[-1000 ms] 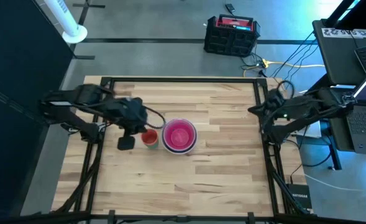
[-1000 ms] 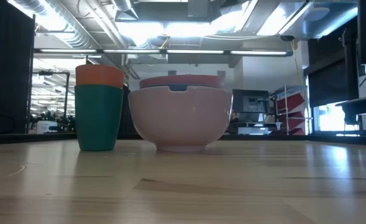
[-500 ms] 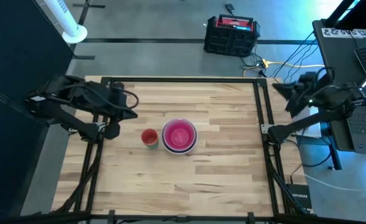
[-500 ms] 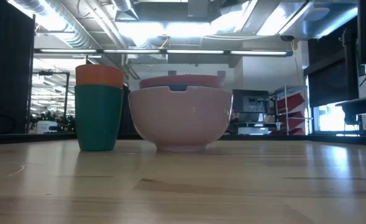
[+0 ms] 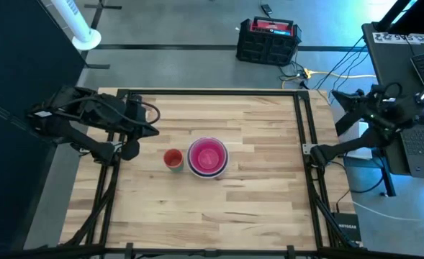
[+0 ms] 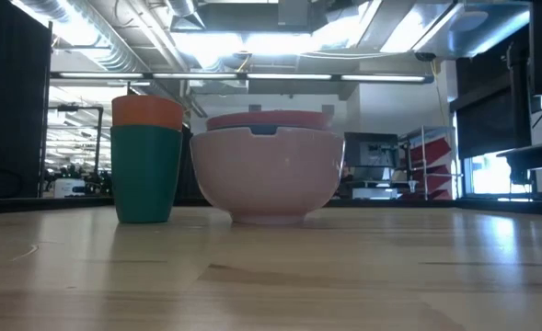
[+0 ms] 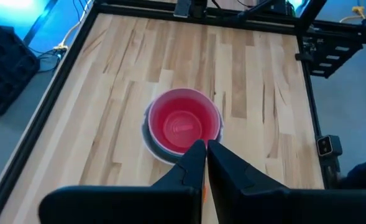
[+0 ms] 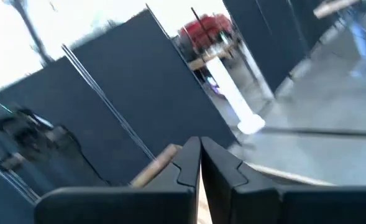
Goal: Nest bowls inside each other
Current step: Return to Home Position
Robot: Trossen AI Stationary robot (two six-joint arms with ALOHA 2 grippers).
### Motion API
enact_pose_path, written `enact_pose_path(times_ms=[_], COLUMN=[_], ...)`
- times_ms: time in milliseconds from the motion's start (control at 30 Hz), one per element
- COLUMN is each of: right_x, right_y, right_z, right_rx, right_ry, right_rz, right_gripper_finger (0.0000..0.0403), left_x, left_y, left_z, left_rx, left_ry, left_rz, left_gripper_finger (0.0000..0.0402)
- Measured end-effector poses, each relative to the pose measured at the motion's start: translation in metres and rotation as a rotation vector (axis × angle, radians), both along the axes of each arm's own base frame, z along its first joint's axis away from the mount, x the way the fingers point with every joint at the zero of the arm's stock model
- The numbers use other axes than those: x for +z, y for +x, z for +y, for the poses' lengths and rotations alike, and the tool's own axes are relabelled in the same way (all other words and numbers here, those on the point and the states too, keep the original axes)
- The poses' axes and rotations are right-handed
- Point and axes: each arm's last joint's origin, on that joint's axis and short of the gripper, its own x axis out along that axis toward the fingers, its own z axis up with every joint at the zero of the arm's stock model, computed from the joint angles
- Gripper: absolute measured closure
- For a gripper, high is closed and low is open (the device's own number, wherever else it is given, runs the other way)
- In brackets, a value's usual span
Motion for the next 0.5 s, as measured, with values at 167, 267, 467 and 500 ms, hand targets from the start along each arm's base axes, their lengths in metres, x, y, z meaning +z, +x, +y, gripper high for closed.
enact_pose_path(times_ms=[167,267,467,500], right_x=[0.001,-0.001,-0.018,-0.023], right_y=[0.022,0.036,0.07,0.075], right_z=[0.013,0.019,0.031,0.033], right_rx=[0.101,0.173,0.288,0.302], right_ry=[-0.107,-0.174,-0.23,-0.235], right_rz=[-0.055,-0.12,-0.224,-0.236], right_gripper_finger=[0.0403,0.0403,0.0403,0.0403], left_x=[0.0,-0.001,0.002,0.003], left_y=[0.0,0.0,0.002,0.002], left_z=[0.0,0.0,-0.002,-0.002], left_rx=[0.008,0.013,0.007,0.005], left_ry=[-0.005,0.001,-0.008,-0.011], left_rz=[0.002,0.006,-0.03,-0.039], left_gripper_finger=[0.0401,0.0401,0.0401,0.0401])
